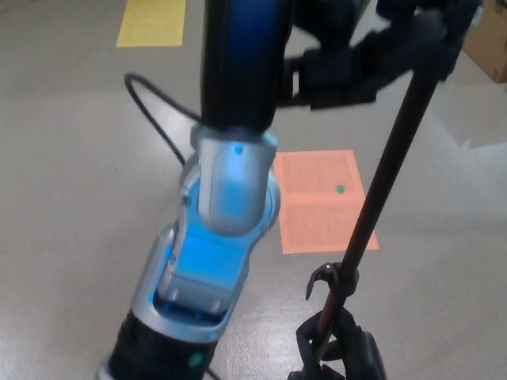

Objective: A phone stand is kept on the floor and the robot uses both its hands to grab it and uses its left hand to extend the phone stand by pulling it upwards

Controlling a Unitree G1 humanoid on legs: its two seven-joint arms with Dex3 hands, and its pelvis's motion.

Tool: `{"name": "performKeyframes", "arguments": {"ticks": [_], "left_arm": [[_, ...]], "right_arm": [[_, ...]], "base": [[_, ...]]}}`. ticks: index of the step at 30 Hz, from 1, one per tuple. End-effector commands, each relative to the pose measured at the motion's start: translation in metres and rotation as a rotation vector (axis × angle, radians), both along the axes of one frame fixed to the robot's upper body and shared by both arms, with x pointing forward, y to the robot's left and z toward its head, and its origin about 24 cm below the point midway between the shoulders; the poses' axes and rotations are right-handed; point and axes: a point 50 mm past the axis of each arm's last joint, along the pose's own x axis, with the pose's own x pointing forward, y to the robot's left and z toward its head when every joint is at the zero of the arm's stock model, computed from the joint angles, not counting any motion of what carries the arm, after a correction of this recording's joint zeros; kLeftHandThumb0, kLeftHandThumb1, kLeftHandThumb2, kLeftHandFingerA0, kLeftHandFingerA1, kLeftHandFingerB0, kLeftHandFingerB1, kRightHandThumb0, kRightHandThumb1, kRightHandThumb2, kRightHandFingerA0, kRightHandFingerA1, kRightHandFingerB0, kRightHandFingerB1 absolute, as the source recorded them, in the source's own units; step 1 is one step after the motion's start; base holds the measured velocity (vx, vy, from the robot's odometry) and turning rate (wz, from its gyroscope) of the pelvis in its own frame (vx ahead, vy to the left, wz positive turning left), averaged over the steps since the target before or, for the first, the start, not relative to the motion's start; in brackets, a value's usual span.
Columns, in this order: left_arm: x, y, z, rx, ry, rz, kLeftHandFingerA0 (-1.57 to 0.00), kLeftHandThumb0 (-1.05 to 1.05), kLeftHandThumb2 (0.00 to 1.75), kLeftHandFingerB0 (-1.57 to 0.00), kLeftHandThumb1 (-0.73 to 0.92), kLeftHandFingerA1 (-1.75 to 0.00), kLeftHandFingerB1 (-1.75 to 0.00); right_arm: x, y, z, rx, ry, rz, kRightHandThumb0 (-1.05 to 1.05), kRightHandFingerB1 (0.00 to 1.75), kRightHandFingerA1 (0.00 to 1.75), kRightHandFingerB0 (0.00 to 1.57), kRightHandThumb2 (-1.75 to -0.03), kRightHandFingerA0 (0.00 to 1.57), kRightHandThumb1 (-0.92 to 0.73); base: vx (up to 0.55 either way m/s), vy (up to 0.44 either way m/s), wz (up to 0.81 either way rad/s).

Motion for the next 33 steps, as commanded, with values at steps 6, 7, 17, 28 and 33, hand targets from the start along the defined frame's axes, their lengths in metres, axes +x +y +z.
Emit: {"name": "performKeyframes", "arguments": {"ticks": [6, 7, 17, 28, 33], "left_arm": [[-0.040, -0.006, 0.077, -0.093, -0.216, -0.044, -0.97, -0.29, 0.60, -0.71, 0.69, -1.69, -1.74], [-0.037, -0.004, 0.059, -0.067, -0.187, -0.048, -1.21, -0.35, 0.87, -1.01, 0.49, -1.41, -1.31], [-0.036, 0.028, -0.071, -0.070, 0.198, 0.064, -0.84, -0.27, 0.60, -0.72, 0.69, -1.71, -1.56], [-0.064, 0.047, -0.166, -0.110, 0.490, 0.093, -1.10, -0.24, 0.82, -0.90, 0.53, -1.41, -1.28], [-0.071, 0.051, -0.182, -0.103, 0.557, 0.111, -0.73, -0.25, 0.55, -0.60, 0.75, -1.75, -1.62]], "right_arm": [[-0.016, -0.002, -0.015, 0.004, 0.078, -0.055, -0.41, 1.75, 1.75, 0.96, -0.65, 1.07, -0.84], [-0.017, -0.004, -0.015, 0.012, 0.070, -0.049, -0.41, 1.75, 1.75, 0.98, -0.65, 1.11, -0.84], [-0.018, -0.003, -0.014, 0.023, 0.050, -0.053, -0.40, 1.75, 1.75, 0.98, -0.65, 1.08, -0.84], [-0.021, -0.008, -0.010, 0.064, 0.018, -0.049, -0.39, 1.75, 1.75, 0.96, -0.65, 1.09, -0.85], [-0.023, -0.009, -0.012, 0.055, 0.028, -0.053, -0.39, 1.75, 1.75, 0.95, -0.65, 1.07, -0.85]], "base": [[0.00, 0.000, 0.00], [0.00, 0.000, 0.00], [0.00, 0.000, 0.00], [0.00, 0.000, 0.00], [0.00, 0.000, 0.00]]}}
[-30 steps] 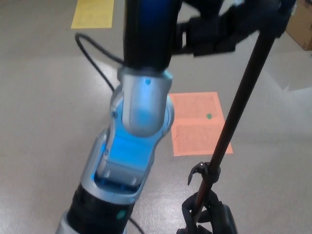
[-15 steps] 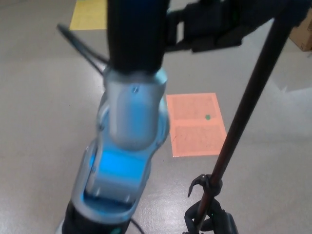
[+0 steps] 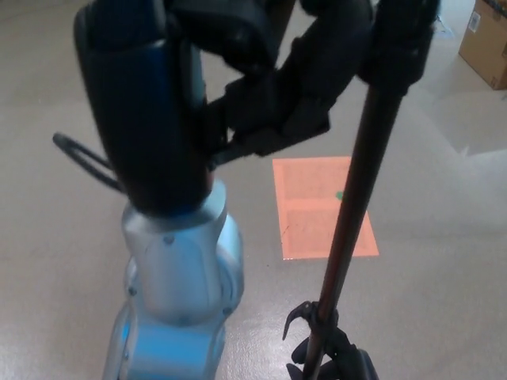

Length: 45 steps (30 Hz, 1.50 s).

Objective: A phone stand is kept on the floor and the robot uses both its hands to grab it and uses its left hand to extend the phone stand by pulling it upwards

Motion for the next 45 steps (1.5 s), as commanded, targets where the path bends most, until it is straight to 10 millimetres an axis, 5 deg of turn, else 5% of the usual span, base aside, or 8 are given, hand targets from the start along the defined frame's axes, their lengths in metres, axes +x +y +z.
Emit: {"name": "performKeyframes", "arguments": {"ticks": [1, 2, 24, 25, 34, 35, 36, 45], "left_arm": [[-0.015, 0.021, -0.174, 0.105, 0.688, 0.054, -0.76, -0.22, 0.57, -0.61, 0.72, -1.73, -1.63], [-0.016, 0.022, -0.179, 0.097, 0.716, 0.048, -0.75, -0.23, 0.56, -0.60, 0.72, -1.73, -1.62], [-0.016, 0.025, -0.212, 0.096, 0.883, 0.042, -0.73, -0.29, 0.58, -0.60, 0.74, -1.72, -1.60], [-0.015, 0.026, -0.213, 0.093, 0.883, 0.038, -0.72, -0.27, 0.58, -0.60, 0.75, -1.72, -1.60], [-0.007, 0.026, -0.214, 0.127, 0.906, 0.023, -0.77, -0.23, 0.58, -0.56, 0.74, -1.74, -1.69], [-0.004, 0.025, -0.213, 0.132, 0.908, 0.022, -1.11, -0.33, 0.82, -0.86, 0.53, -1.42, -1.28], [0.000, 0.022, -0.212, 0.146, 0.904, 0.018, -0.83, -0.24, 0.59, -0.61, 0.71, -1.66, -1.68], [0.042, 0.001, -0.199, 0.279, 0.873, 0.007, -0.70, -0.28, 0.56, -0.52, 0.77, -1.75, -1.74]], "right_arm": [[-0.010, -0.009, 0.000, 0.062, -0.023, -0.116, -0.39, 1.75, 1.75, 0.94, -0.65, 1.05, -0.84], [-0.011, -0.009, 0.000, 0.060, -0.022, -0.116, -0.61, 1.48, 1.56, 1.06, -0.93, 1.22, -0.66], [-0.013, -0.010, -0.002, 0.059, -0.011, -0.113, -0.38, 1.75, 1.75, 0.87, -0.65, 1.03, -0.84], [-0.014, -0.010, -0.001, 0.063, -0.015, -0.116, -0.59, 1.44, 1.53, 1.01, -0.93, 1.18, -0.66], [-0.015, -0.011, -0.002, 0.066, -0.009, -0.122, -0.59, 1.44, 1.53, 1.02, -0.93, 1.19, -0.66], [-0.015, -0.011, -0.003, 0.065, -0.008, -0.121, -0.57, 1.45, 1.55, 1.02, -0.93, 1.20, -0.67], [-0.016, -0.012, -0.004, 0.065, -0.004, -0.124, -0.58, 1.46, 1.54, 1.04, -0.93, 1.20, -0.66], [-0.018, 0.000, -0.004, 0.069, 0.013, -0.109, -0.39, 1.75, 1.75, 0.91, -0.65, 1.03, -0.84]], "base": [[0.00, 0.000, 0.00], [0.00, 0.000, 0.00], [0.00, 0.000, 0.00], [0.00, 0.000, 0.00], [0.00, 0.000, 0.00], [0.00, 0.000, 0.00], [0.00, 0.000, 0.00], [0.00, 0.000, 0.00]]}}
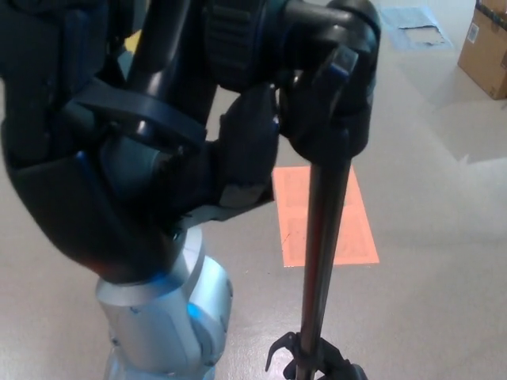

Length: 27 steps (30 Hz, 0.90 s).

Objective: A phone stand is kept on the floor and the robot uses both its hands to grab it and uses its left hand to extend the phone stand by pulling it upwards

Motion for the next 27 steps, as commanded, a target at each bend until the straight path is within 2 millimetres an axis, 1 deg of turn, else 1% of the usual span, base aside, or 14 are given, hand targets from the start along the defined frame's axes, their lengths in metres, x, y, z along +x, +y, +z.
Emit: {"name": "performKeyframes", "arguments": {"ticks": [1, 2, 6, 7, 8, 13, 14, 15, 18, 19, 20, 21, 26, 27], "left_arm": [[0.058, -0.009, -0.184, 0.448, 0.980, 0.031, -1.03, -0.42, 0.85, -0.83, 0.56, -1.39, -1.28], [0.060, -0.009, -0.186, 0.453, 0.988, 0.038, -1.03, -0.44, 0.85, -0.82, 0.57, -1.40, -1.28], [0.062, -0.009, -0.187, 0.454, 0.989, 0.042, -1.03, -0.44, 0.85, -0.82, 0.57, -1.40, -1.28], [0.063, -0.009, -0.195, 0.455, 1.023, 0.063, -1.07, -0.43, 0.86, -0.88, 0.56, -1.41, -1.31], [0.063, -0.007, -0.202, 0.459, 1.043, 0.074, -1.08, -0.43, 0.86, -0.88, 0.56, -1.42, -1.32], [0.062, -0.003, -0.210, 0.468, 1.063, 0.086, -1.08, -0.44, 0.86, -0.88, 0.56, -1.42, -1.31], [0.058, 0.001, -0.217, 0.464, 1.085, 0.083, -1.06, -0.42, 0.86, -0.88, 0.57, -1.40, -1.31], [0.056, 0.003, -0.220, 0.464, 1.095, 0.085, -0.72, -0.28, 0.58, -0.54, 0.76, -1.75, -1.75], [0.056, 0.004, -0.221, 0.468, 1.095, 0.090, -0.72, -0.28, 0.58, -0.54, 0.76, -1.75, -1.75], [0.054, 0.005, -0.225, 0.465, 1.108, 0.091, -0.73, -0.29, 0.58, -0.55, 0.75, -1.75, -1.75], [0.052, 0.006, -0.229, 0.462, 1.123, 0.092, -0.73, -0.29, 0.58, -0.55, 0.75, -1.75, -1.75], [0.052, 0.007, -0.230, 0.462, 1.126, 0.091, -1.06, -0.43, 0.86, -0.87, 0.57, -1.41, -1.31], [0.048, 0.009, -0.235, 0.468, 1.142, 0.101, -1.06, -0.47, 0.85, -0.87, 0.56, -1.42, -1.32], [0.047, 0.010, -0.237, 0.470, 1.144, 0.104, -1.06, -0.46, 0.85, -0.87, 0.56, -1.42, -1.32]], "right_arm": [[-0.005, 0.000, 0.002, 0.075, -0.005, -0.176, -0.38, 1.75, 1.75, 0.92, -0.65, 1.04, -0.84], [-0.004, 0.000, 0.003, 0.073, -0.011, -0.172, -0.60, 1.46, 1.54, 1.04, -0.93, 1.18, -0.66], [-0.004, 0.001, 0.003, 0.072, -0.013, -0.171, -0.60, 1.46, 1.54, 1.04, -0.93, 1.18, -0.66], [-0.002, -0.002, 0.004, 0.069, -0.019, -0.168, -0.60, 1.47, 1.54, 1.04, -0.92, 1.18, -0.66], [-0.001, -0.003, 0.004, 0.065, -0.021, -0.169, -0.60, 1.47, 1.54, 1.05, -0.92, 1.18, -0.66], [0.000, -0.004, 0.005, 0.058, -0.021, -0.170, -0.58, 1.47, 1.54, 1.04, -0.92, 1.18, -0.67], [-0.001, -0.006, 0.004, 0.058, -0.023, -0.163, -0.58, 1.45, 1.53, 1.04, -0.94, 1.19, -0.66], [-0.001, -0.007, 0.004, 0.057, -0.023, -0.159, -0.59, 1.45, 1.54, 1.04, -0.94, 1.20, -0.66], [-0.001, -0.007, 0.003, 0.056, -0.023, -0.157, -0.59, 1.45, 1.54, 1.04, -0.94, 1.20, -0.66], [-0.002, -0.007, 0.002, 0.058, -0.016, -0.161, -0.38, 1.75, 1.75, 0.93, -0.65, 1.07, -0.84], [-0.002, -0.007, 0.002, 0.059, -0.006, -0.165, -0.38, 1.75, 1.75, 0.93, -0.65, 1.07, -0.84], [-0.002, -0.007, 0.001, 0.060, -0.005, -0.164, -0.38, 1.75, 1.75, 0.92, -0.65, 1.05, -0.84], [-0.003, -0.008, 0.001, 0.058, -0.006, -0.161, -0.40, 1.75, 1.75, 0.94, -0.65, 1.06, -0.84], [-0.003, -0.008, 0.001, 0.054, -0.015, -0.157, -0.39, 1.75, 1.75, 0.96, -0.71, 1.05, -0.82]], "base": [[0.00, 0.000, 0.00], [0.00, 0.000, 0.00], [0.00, 0.000, 0.00], [0.00, 0.000, 0.00], [0.00, 0.000, 0.00], [0.00, 0.000, 0.00], [0.00, 0.000, 0.00], [0.00, 0.000, 0.00], [0.00, 0.000, 0.00], [0.00, 0.000, 0.00], [0.00, 0.000, 0.00], [0.00, 0.000, 0.00], [0.00, 0.000, 0.00], [0.00, 0.000, 0.00]]}}
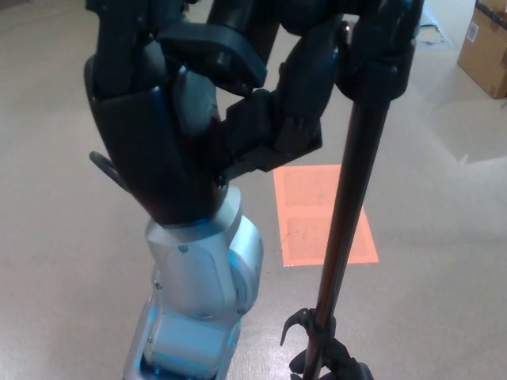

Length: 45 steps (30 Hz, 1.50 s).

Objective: A phone stand is kept on the floor and the robot uses both its hands to grab it and uses its left hand to extend the phone stand by pulling it upwards

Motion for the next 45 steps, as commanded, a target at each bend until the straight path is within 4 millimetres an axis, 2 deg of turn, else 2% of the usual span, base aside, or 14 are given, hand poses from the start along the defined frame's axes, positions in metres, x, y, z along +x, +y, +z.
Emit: {"name": "performKeyframes", "arguments": {"ticks": [1, 5, 6, 25, 26, 31, 32, 33, 34, 35, 36, 39, 40, 45], "left_arm": [[0.017, 0.026, -0.236, 0.461, 1.087, 0.130, -1.06, -0.46, 0.85, -0.87, 0.56, -1.42, -1.32], [0.014, 0.027, -0.240, 0.451, 1.113, 0.125, -1.05, -0.44, 0.85, -0.87, 0.57, -1.41, -1.32], [0.014, 0.028, -0.241, 0.453, 1.116, 0.130, -0.72, -0.30, 0.58, -0.55, 0.76, -1.75, -1.75], [0.019, 0.031, -0.240, 0.484, 1.097, 0.126, -0.71, -0.28, 0.57, -0.53, 0.77, -1.75, -1.75], [0.018, 0.032, -0.242, 0.494, 1.096, 0.124, -1.04, -0.38, 0.85, -0.86, 0.58, -1.39, -1.30], [0.016, 0.036, -0.252, 0.484, 1.143, 0.131, -1.05, -0.38, 0.85, -0.86, 0.58, -1.41, -1.31], [0.015, 0.037, -0.253, 0.474, 1.147, 0.137, -1.05, -0.39, 0.84, -0.87, 0.56, -1.41, -1.31], [0.015, 0.038, -0.254, 0.468, 1.156, 0.140, -0.67, -0.31, 0.55, -0.53, 0.73, -1.75, -1.72], [0.014, 0.039, -0.256, 0.462, 1.171, 0.126, -0.74, -0.44, 0.88, -0.71, 0.52, -1.15, -1.01], [0.013, 0.040, -0.257, 0.459, 1.176, 0.108, -0.74, -0.44, 0.88, -0.71, 0.52, -1.15, -1.01], [0.012, 0.042, -0.258, 0.466, 1.184, 0.093, -0.68, -0.41, 0.58, -0.68, 0.60, -0.92, -0.56], [0.012, 0.042, -0.259, 0.470, 1.187, 0.087, -0.68, -0.41, 0.58, -0.68, 0.60, -0.92, -0.56], [0.008, 0.044, -0.260, 0.476, 1.199, 0.083, -0.43, -0.56, 0.58, -0.38, 0.58, -0.50, -0.33], [-0.004, 0.054, -0.263, 0.502, 1.234, 0.089, -0.38, -0.55, 0.58, -0.27, 0.61, -0.45, -0.30]], "right_arm": [[-0.004, -0.005, 0.001, 0.049, -0.017, -0.129, -0.39, 1.75, 1.75, 0.96, -0.71, 1.05, -0.82], [-0.005, -0.006, 0.000, 0.043, -0.017, -0.125, -0.38, 1.75, 1.75, 0.91, -0.65, 1.05, -0.86], [-0.005, -0.006, 0.000, 0.049, -0.015, -0.126, -0.38, 1.75, 1.75, 0.92, -0.66, 1.05, -0.85], [-0.008, -0.006, -0.002, 0.043, -0.011, -0.127, -0.60, 1.45, 1.53, 1.05, -0.95, 1.19, -0.66], [-0.009, -0.007, -0.004, 0.042, 0.000, -0.135, -0.58, 1.43, 1.52, 1.02, -0.95, 1.18, -0.66], [-0.011, -0.010, -0.006, 0.032, 0.017, -0.139, -0.37, 1.75, 1.75, 1.00, -0.79, 1.17, -0.78], [-0.011, -0.010, -0.007, 0.031, 0.022, -0.143, -0.55, 1.38, 1.47, 0.98, -0.96, 1.12, -0.67], [-0.011, -0.011, -0.007, 0.027, 0.028, -0.147, -0.39, 1.75, 1.75, 0.86, -0.68, 0.95, -0.82], [-0.011, -0.013, -0.008, 0.023, 0.034, -0.152, -0.50, 1.75, 1.75, 0.68, -0.64, 0.86, -0.81], [-0.012, -0.014, -0.008, 0.025, 0.033, -0.152, -0.50, 1.75, 1.75, 0.68, -0.64, 0.86, -0.81], [-0.012, -0.014, -0.008, 0.033, 0.034, -0.158, -0.70, 1.16, 1.40, 0.66, -0.94, 1.01, -0.55], [-0.012, -0.015, -0.008, 0.036, 0.035, -0.161, -0.70, 1.16, 1.40, 0.66, -0.94, 1.01, -0.55], [-0.012, -0.015, -0.009, 0.028, 0.051, -0.111, -0.89, 0.10, 0.55, 0.00, -0.65, 0.10, -0.82], [-0.013, -0.019, -0.007, -0.007, 0.061, 0.011, -1.05, 0.07, 0.17, 0.00, -1.12, 0.00, -0.71]], "base": [[0.00, 0.000, 0.00], [0.00, 0.000, 0.00], [0.00, 0.000, 0.00], [0.00, 0.000, 0.00], [0.00, 0.000, 0.00], [0.00, 0.000, 0.00], [0.00, 0.000, 0.00], [0.00, 0.000, 0.00], [0.00, 0.000, 0.00], [0.00, 0.000, 0.00], [0.00, 0.000, 0.00], [0.00, 0.000, 0.00], [0.00, 0.000, 0.00], [0.00, 0.000, 0.00]]}}
